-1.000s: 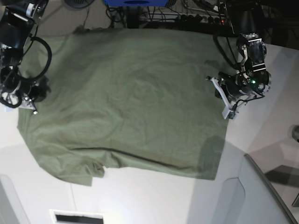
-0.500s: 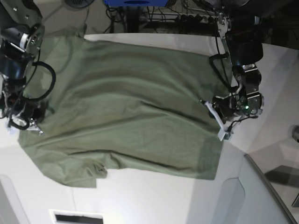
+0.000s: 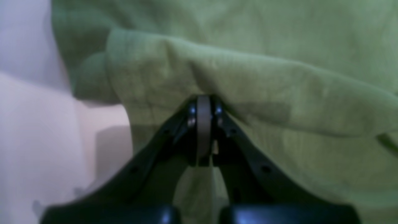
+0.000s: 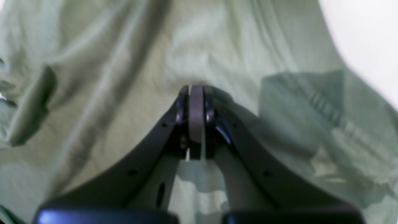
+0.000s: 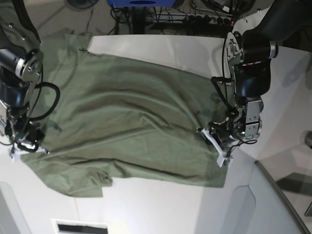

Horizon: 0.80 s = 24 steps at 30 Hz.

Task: Layout the t-shirt on the table in an organized manner, then fold the t-shirt properly
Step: 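Lower the held edge and drag it toward the hem with both grippers, then open both grippers and raise them off the shirt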

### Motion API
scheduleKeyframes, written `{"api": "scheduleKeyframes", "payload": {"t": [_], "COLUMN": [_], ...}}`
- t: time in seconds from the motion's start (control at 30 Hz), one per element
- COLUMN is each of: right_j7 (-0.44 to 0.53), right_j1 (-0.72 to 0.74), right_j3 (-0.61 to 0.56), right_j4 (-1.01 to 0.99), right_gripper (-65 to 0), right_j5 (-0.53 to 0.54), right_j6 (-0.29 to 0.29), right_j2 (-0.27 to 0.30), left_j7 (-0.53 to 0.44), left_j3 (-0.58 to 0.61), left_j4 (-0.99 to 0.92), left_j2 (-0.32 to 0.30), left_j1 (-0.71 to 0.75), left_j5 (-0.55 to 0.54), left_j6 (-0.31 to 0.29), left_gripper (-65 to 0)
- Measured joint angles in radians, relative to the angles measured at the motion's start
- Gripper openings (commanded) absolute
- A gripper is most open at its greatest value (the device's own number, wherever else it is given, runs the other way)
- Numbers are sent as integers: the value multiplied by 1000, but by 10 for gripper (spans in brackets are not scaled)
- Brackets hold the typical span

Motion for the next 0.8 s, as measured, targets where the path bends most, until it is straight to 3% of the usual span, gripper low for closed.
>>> {"api": "scheduleKeyframes", "payload": {"t": [0.23, 0.37, 0.47, 0.67, 0.73, 0.8], "right_j7": [31, -51, -138, -336, -413, -488], "right_j1": [18, 13, -42, -253, -334, -377], "right_j3": [0, 0, 2, 16, 61, 150], "right_j4": [0, 32, 225, 780, 911, 977], "right_gripper": [-636, -642, -642, -630, -579, -477], "right_j5": [-1, -6, 0, 4, 19, 41], "right_j6": [0, 0, 1, 0, 7, 7], "right_j2": [-2, -5, -19, -105, -148, -171], "left_j7": [-18, 93, 185, 400, 417, 417], "left_j3": [11, 4, 1, 6, 3, -29], "left_j4": [-90, 34, 235, 684, 788, 844], "left_j2": [1, 2, 4, -46, -102, -154], "left_j1": [-69, -35, 37, 232, 306, 388], "left_j5": [6, 10, -3, -185, -254, -322], "left_j6": [55, 56, 56, 55, 56, 55], "left_gripper": [-650, -650, -650, -650, -650, -650]}}
